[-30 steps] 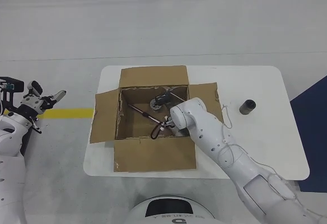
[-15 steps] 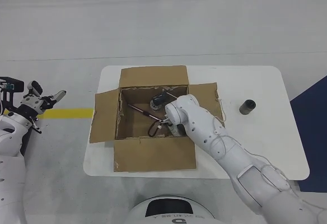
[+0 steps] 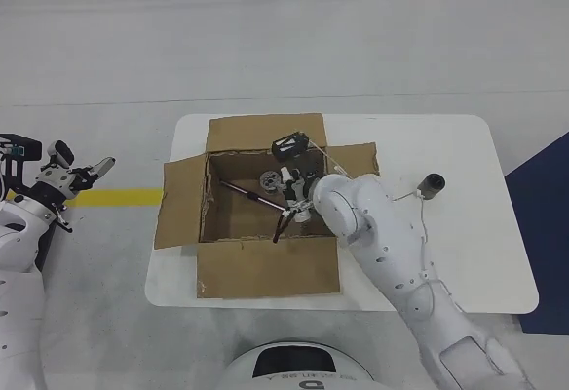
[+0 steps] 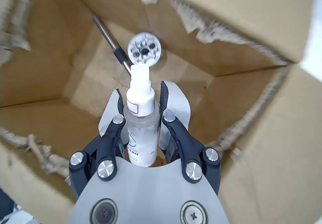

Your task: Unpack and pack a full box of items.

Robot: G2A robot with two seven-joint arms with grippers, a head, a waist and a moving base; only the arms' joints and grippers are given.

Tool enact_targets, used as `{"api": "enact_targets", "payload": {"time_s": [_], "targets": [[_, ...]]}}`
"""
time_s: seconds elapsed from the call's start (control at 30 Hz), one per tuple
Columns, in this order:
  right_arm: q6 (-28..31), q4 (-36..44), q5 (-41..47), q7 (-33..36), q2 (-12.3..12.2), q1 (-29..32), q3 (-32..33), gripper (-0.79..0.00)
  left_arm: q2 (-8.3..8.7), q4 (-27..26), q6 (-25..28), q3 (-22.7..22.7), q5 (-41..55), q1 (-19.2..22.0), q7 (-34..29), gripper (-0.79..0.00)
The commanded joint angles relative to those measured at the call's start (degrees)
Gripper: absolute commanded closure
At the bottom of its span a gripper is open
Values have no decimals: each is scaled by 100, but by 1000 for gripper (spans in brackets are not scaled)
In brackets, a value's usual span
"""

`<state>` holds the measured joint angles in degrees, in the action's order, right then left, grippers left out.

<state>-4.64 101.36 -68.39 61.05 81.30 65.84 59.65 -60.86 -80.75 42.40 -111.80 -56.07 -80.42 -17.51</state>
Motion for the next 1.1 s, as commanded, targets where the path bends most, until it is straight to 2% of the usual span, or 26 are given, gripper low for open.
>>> {"api": "enact_targets", "payload": {"time_s": [0.0,0.2,0.4,0.47,0.83,0.9,1.07], "targets": [[292,652,74,-756,-85,561,416,0,0,0,0,0,0,0,0,-785],[1321,1765,721,-2977,-258,1930,1558,0,0,0,0,0,0,0,0,-785],[1984,2141,1249,-4551,-356,2946,2625,0,0,0,0,0,0,0,0,-785],[2072,2139,1383,-4666,-374,3119,2817,0,0,0,0,0,0,0,0,-785],[2092,2169,1480,-4797,-373,3127,2798,0,0,0,0,0,0,0,0,-785],[2047,2183,1552,-5125,-377,3254,2977,0,0,0,0,0,0,0,0,-785],[2003,1770,2065,-6057,-401,3652,4011,0,0,0,0,0,0,0,0,-785]]}}
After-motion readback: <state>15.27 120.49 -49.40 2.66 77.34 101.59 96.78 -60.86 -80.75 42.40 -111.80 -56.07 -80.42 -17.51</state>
